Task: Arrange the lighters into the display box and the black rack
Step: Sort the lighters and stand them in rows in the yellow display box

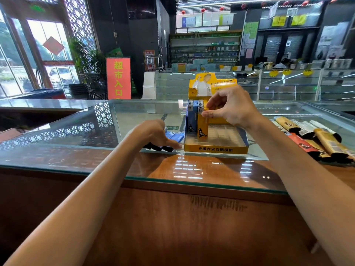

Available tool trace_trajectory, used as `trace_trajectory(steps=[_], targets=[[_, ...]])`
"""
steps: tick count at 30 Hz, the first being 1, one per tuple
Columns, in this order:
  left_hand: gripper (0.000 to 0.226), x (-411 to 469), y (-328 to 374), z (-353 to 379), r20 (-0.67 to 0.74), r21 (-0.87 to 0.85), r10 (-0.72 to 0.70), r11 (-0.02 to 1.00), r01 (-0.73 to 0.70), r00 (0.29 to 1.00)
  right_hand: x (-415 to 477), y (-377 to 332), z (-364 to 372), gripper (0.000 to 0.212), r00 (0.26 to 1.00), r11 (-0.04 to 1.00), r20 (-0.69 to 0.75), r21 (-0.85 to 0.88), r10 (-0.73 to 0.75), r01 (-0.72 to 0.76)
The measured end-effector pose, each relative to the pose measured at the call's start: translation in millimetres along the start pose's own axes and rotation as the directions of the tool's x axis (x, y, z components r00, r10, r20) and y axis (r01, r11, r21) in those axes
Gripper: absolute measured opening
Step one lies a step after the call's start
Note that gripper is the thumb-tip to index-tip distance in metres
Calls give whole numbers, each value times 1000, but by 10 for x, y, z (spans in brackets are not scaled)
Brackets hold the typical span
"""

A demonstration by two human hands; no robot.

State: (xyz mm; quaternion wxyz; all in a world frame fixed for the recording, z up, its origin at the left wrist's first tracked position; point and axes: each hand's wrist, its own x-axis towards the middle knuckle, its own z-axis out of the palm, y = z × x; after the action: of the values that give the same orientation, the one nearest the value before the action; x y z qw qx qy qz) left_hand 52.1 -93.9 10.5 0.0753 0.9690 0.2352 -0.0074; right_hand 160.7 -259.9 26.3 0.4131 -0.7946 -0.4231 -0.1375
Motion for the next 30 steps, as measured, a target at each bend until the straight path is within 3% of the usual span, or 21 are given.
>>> trace_trajectory(steps=[7, 19, 22, 24, 25, 27, 29, 30], targets=[[37, 51, 29, 28, -74, -38, 30, 999, -33, 997, -1, 12, 7, 24, 999, 998, 26, 37, 44, -45], [46, -8, 5, 117, -316, 122, 199, 978, -168, 928, -17, -11, -11, 25, 999, 999, 34, 8, 36, -36], [45, -2, -114, 106, -308, 39, 183, 983, -180, 934, -15, -9, -13, 25, 999, 1000, 34, 3, 26, -27], [34, 43, -260, 58, -264, -161, 145, 968, -192, 954, -12, -3, -18, 24, 999, 1000, 35, 5, 25, -25], [24, 69, -345, 30, -235, -331, 134, 920, -209, 963, -9, -2, -27, 24, 999, 1000, 30, 13, 25, -25], [14, 111, -491, -9, -203, -720, 161, 644, -259, 966, 3, -6, -48, 24, 1000, 1000, -1, 16, 14, -14], [23, 140, -542, -13, -204, -908, 230, 320, -272, 951, 15, -18, -62, 22, 998, 1000, -66, 15, -10, 11], [26, 149, -527, -8, -221, -937, 273, 208, -282, 936, 16, -32, -62, 19, 995, 999, -101, 24, -27, 30]])
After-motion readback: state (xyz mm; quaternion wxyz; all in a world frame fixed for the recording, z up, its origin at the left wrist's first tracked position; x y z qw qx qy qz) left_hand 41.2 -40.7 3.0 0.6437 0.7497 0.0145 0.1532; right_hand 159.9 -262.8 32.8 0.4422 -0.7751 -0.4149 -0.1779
